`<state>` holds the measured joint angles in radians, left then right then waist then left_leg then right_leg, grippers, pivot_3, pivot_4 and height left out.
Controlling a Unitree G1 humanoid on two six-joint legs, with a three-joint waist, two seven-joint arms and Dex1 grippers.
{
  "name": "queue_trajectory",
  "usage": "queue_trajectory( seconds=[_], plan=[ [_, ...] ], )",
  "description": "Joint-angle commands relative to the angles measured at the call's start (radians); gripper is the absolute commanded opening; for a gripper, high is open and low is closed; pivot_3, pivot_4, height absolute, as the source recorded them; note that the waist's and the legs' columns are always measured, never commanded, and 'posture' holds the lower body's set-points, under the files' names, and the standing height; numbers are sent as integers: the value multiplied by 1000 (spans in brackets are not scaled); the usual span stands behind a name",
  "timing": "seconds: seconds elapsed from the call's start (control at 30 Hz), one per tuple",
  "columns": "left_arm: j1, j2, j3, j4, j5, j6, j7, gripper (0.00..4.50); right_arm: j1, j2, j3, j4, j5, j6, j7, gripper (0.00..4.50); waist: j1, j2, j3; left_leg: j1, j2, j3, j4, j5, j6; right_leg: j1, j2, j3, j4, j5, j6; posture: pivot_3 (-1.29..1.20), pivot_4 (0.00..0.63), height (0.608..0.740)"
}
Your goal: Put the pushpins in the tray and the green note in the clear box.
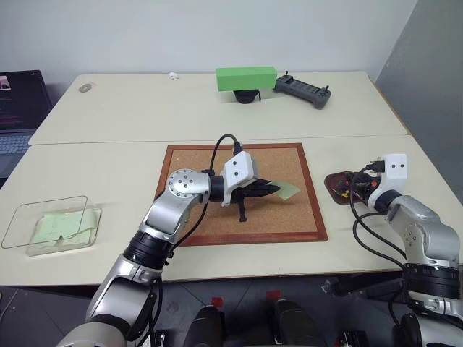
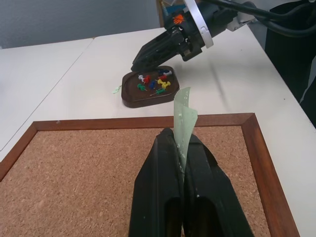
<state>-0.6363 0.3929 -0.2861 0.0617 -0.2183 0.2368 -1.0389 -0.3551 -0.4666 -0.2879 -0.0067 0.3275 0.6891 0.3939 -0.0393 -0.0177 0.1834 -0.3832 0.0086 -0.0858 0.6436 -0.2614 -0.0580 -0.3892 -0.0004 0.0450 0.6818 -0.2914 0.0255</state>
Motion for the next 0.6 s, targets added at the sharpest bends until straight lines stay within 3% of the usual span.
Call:
queue_trajectory(
  seconds=[0.03, 0.17, 0.27, 0.43, 0.6],
  plan=[
    [-7, 6, 38, -33, -11, -2, 14, 0, 56, -51, 21, -150, 42, -43, 104, 1263, 3, 0, 0, 0, 0, 0, 0, 0, 0, 0, 0, 0, 0, 0, 0, 0, 150, 740],
    [-3, 12, 67, -34, -19, 16, 35, 0, 103, -101, 23, -305, 120, -20, 204, 1263, 1, 0, 0, 0, 0, 0, 0, 0, 0, 0, 0, 0, 0, 0, 0, 0, 150, 740],
    [9, 20, 94, -45, -25, 34, 61, 0, 114, -132, 18, -396, 185, 10, 246, 1759, 2, 0, 0, 0, 0, 0, 1, 0, 0, 0, 0, 0, 0, 0, 0, 0, 150, 740],
    [72, 36, 190, -124, -50, 119, 164, 0, 139, -193, 62, -549, 252, -5, 337, 3048, 3, 0, 0, 0, 1, -1, 0, 0, 0, 0, 0, -1, 0, 0, 0, 0, 150, 740],
    [114, 57, 291, -215, -48, 195, 294, 0, 127, -183, 87, -621, 345, 2, 373, 3048, 6, -1, 1, 0, 1, -2, 1, 0, 0, 1, 0, -1, 0, 0, 0, 0, 150, 740]
  ],
)
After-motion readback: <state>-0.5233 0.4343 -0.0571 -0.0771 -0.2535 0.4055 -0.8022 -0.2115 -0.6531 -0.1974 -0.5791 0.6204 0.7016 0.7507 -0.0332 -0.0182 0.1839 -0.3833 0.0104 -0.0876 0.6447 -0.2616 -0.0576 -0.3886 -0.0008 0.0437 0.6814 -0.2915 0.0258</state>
